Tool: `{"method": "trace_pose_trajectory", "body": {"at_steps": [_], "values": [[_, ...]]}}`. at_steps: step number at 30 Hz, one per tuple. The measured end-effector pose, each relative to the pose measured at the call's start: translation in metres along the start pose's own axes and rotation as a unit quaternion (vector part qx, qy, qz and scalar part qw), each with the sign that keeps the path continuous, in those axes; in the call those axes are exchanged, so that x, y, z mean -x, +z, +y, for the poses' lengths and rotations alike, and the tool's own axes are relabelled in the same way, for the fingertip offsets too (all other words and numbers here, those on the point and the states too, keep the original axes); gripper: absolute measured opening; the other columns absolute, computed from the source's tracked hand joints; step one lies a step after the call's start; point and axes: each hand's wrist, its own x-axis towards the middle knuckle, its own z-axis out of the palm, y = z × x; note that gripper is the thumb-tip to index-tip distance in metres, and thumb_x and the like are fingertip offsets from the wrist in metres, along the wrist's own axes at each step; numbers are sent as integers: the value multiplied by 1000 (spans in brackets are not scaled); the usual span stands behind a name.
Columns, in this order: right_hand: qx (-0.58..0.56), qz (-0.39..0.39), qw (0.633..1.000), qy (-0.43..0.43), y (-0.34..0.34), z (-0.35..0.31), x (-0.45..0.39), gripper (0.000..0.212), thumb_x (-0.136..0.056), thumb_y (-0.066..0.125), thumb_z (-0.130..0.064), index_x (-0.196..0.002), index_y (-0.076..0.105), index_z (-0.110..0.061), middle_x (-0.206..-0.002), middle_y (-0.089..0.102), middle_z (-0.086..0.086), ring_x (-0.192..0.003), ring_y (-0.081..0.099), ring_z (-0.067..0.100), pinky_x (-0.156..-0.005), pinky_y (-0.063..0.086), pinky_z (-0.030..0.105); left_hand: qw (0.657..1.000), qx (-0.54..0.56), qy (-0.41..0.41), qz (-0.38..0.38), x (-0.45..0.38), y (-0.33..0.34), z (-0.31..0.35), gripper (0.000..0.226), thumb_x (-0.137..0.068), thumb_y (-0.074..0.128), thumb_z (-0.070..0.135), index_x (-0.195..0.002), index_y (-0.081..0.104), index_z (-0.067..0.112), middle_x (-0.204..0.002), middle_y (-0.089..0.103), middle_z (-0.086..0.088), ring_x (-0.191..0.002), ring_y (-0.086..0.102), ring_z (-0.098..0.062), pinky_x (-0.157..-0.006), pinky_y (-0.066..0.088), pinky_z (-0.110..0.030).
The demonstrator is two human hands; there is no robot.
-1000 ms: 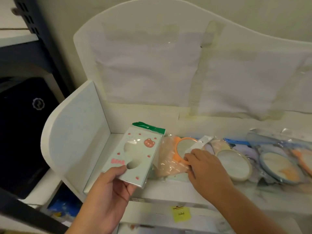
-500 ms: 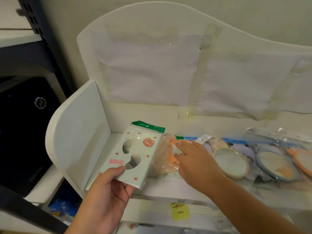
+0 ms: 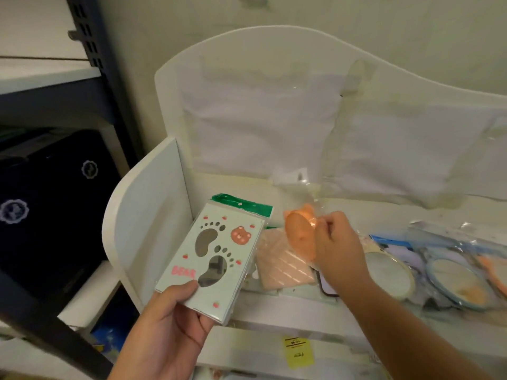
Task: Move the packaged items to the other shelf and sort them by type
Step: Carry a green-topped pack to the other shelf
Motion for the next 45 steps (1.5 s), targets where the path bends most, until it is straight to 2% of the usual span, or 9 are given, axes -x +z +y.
{"method": "trace_pose_trajectory", "body": {"at_steps": [6, 10, 15, 19, 23, 27, 29, 34, 45], "values": [[-354, -45, 882, 307, -21, 18, -14, 11, -95, 49, -9, -93, 59, -7, -95, 63, 13, -82, 58, 24, -75, 55, 44, 999, 1, -33, 3, 1, 7, -12, 38, -80, 47, 0, -107, 73, 3, -121, 72, -18, -104, 72, -34, -74, 61, -52], [-572, -119, 749, 313, -39, 37, -2, 24, -97, 39, -4, -92, 62, 2, -92, 64, 20, -80, 67, 28, -69, 61, 39, 999, -11, -35, 10, 6, 17, -23, 35, -80, 47, -1, -102, 74, 1, -119, 73, -18, -95, 75, -33, -66, 63, -46], [-627, -100, 710, 304, -63, 48, 16, 49, -91, 61, -38, -126, 60, -4, -123, 67, 9, -116, 61, 22, -105, 47, 42, 999, -29, -30, 2, 19, 40, -41, 45, -78, 48, 0, -118, 69, -2, -118, 73, -18, -94, 75, -32, -67, 62, -49], [-646, -115, 695, 295, -105, 59, 34, 28, -98, 55, -18, -119, 63, -1, -103, 76, 13, -82, 75, 20, -62, 61, 28, 999, -41, -27, -4, 35, 63, -65, 53, -74, 52, 0, -125, 65, 0, -118, 74, -15, -98, 75, -29, -67, 63, -47], [-681, -126, 663, 284, -166, 75, 67, 31, -98, 53, -16, -122, 63, 0, -113, 73, 16, -94, 73, 24, -79, 61, 36, 999, -32, -27, -36, 54, 87, -102, 77, -53, 67, 1, -130, 65, 6, -123, 72, -11, -101, 74, -25, -64, 62, -40], [-705, -124, 633, 295, -244, 100, 109, 31, -92, 61, -18, -116, 70, 1, -117, 71, 18, -102, 72, 28, -79, 61, 38, 988, 9, -91, -124, 86, 123, -155, 49, -88, 37, -2, -123, 70, 7, -138, 62, -13, -119, 65, -26, -87, 58, -41], [-717, -119, 626, 282, -285, 111, 133, 37, -88, 64, -12, -122, 64, 2, -120, 69, 20, -112, 67, 31, -90, 57, 44, 991, -26, -74, -108, 107, 144, -183, 43, -78, 48, -1, -105, 80, 10, -127, 71, -9, -112, 70, -23, -85, 58, -40], [-701, -124, 667, 219, -389, 138, 200, 39, -93, 55, -9, -133, 55, -7, -126, 65, 22, -115, 63, 41, -92, 54, 51, 986, -48, -86, -131, 170, 206, -256, 78, -45, 69, 4, -123, 66, 8, -120, 74, -9, -107, 73, -23, -79, 59, -36], [-650, 44, 720, 239, -573, 236, 292, 52, -60, 82, -10, -111, 73, -5, -127, 63, 26, -100, 70, 34, -88, 58, 43, 920, -64, -312, -230, 265, 314, -422, 42, -88, 45, 4, -125, 64, 12, -117, 75, -12, -100, 75, -26, -73, 62, -39]]}}
